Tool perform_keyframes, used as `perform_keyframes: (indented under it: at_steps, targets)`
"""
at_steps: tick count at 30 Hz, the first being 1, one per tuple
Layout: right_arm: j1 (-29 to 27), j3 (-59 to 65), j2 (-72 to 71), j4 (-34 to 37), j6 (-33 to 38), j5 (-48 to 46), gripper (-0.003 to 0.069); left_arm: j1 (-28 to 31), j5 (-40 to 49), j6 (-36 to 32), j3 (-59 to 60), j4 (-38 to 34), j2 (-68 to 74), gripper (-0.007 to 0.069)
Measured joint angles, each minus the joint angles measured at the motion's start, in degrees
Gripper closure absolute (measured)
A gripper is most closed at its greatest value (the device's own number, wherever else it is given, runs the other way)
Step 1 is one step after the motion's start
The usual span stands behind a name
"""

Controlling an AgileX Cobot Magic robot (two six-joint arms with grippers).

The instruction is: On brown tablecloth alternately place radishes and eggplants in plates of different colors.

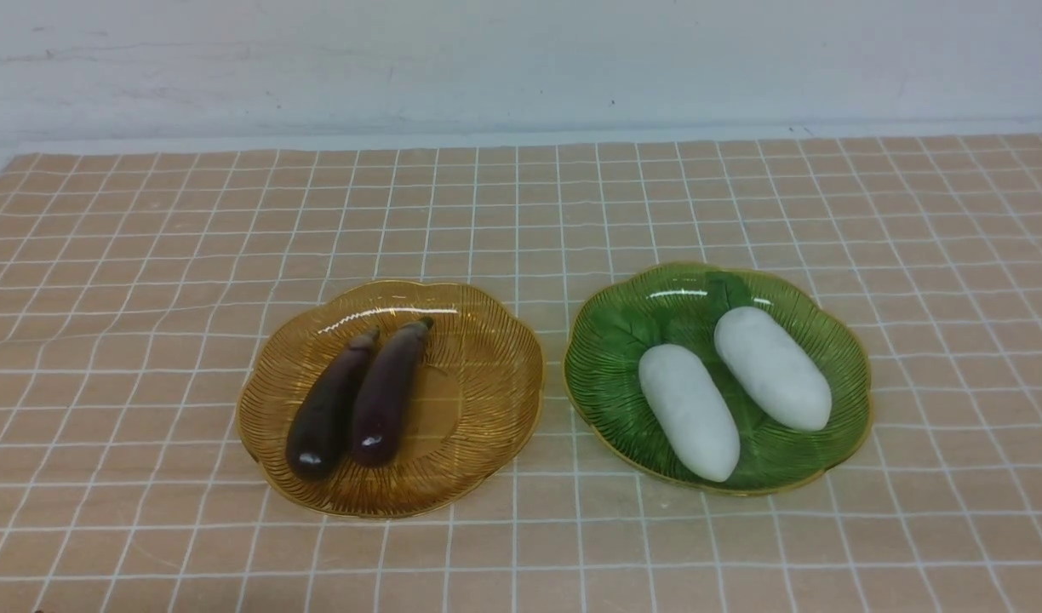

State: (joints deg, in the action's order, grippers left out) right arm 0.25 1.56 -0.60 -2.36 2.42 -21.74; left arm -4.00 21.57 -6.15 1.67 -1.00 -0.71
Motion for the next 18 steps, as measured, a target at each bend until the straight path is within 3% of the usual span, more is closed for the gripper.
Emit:
perform_keyframes:
  at_steps: [18]
  targets:
    - [0.0, -0.1, 0.0, 0.2, -0.1, -0.9, 0.0674, 0.0, 0.0, 0.0, 0.0, 0.0, 0.0, 0.0628]
